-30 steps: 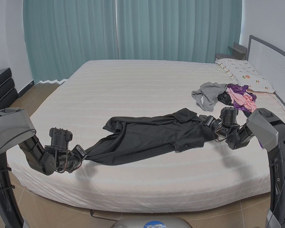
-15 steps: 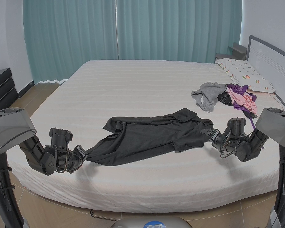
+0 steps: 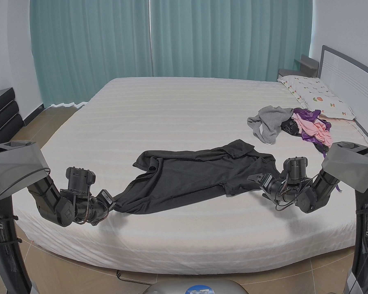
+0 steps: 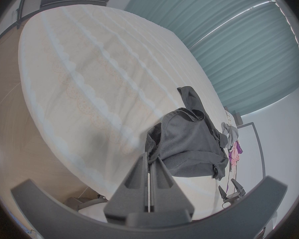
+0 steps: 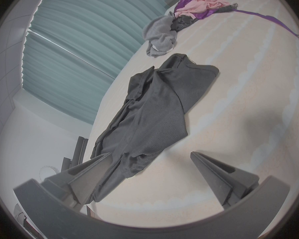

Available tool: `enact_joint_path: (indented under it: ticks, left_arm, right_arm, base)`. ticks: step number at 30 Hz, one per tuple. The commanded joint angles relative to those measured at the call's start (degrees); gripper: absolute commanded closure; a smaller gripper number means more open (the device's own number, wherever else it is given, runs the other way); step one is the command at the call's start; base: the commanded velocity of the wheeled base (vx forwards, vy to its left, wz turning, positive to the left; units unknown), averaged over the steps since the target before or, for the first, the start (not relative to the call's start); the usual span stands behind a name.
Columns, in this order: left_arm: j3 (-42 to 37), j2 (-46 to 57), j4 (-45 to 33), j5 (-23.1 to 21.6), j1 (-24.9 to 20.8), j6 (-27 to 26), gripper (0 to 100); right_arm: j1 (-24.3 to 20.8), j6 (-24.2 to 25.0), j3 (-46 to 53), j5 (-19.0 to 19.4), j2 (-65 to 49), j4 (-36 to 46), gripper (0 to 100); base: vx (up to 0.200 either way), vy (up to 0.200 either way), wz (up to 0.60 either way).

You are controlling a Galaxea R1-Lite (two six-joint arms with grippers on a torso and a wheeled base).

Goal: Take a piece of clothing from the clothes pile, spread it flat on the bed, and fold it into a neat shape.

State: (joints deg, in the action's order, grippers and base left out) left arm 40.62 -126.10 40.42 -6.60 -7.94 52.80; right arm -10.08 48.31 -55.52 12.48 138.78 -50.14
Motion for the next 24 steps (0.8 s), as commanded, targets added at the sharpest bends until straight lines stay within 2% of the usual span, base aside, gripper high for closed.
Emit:
enact_joint_path:
  ticks: [1,21,22,24]
  left_arm:
    - [0.07,-0.29,0.09,0.0,-0.15,0.02,100]
    - [0.07,-0.38,0.09,0.0,-0.24,-0.06,100]
    - [0.07,-0.38,0.09,0.0,-0.24,-0.06,100]
    - [0.07,-0.46,0.09,0.0,-0.24,-0.06,100]
  right_arm:
    - [-0.9,0.38,-3.28,0.09,1.58,1.89,0]
    - [-0.29,0.91,-8.29,-1.41,5.01,3.03,0]
    - [-0.29,0.91,-8.38,-1.5,5.19,2.94,100]
    - [-0.29,0.91,-8.38,-1.5,5.63,2.85,100]
  base:
    - [0.0,0.0,0.0]
    - [0.0,0.0,0.0]
    - [0.0,0.0,0.0]
    - [0.0,0.0,0.0]
